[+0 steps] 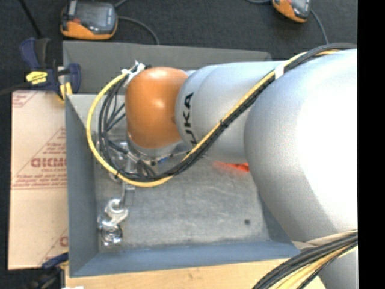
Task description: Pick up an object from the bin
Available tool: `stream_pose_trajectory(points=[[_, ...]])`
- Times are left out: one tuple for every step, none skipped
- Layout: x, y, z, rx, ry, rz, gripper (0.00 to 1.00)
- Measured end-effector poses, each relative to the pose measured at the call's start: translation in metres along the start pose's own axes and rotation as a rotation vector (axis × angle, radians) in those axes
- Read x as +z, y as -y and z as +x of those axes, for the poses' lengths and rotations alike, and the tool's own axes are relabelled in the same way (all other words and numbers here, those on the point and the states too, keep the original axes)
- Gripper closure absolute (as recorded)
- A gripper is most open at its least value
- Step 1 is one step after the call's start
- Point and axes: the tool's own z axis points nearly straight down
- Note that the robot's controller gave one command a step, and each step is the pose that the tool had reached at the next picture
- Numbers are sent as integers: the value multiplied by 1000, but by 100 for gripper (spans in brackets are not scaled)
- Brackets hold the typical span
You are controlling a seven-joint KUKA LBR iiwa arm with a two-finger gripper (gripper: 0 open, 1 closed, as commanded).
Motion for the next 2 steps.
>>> stream_pose_trajectory(points=[[60,28,46,-670,0,1,0],[67,-17,82,-733,7,-2,0]])
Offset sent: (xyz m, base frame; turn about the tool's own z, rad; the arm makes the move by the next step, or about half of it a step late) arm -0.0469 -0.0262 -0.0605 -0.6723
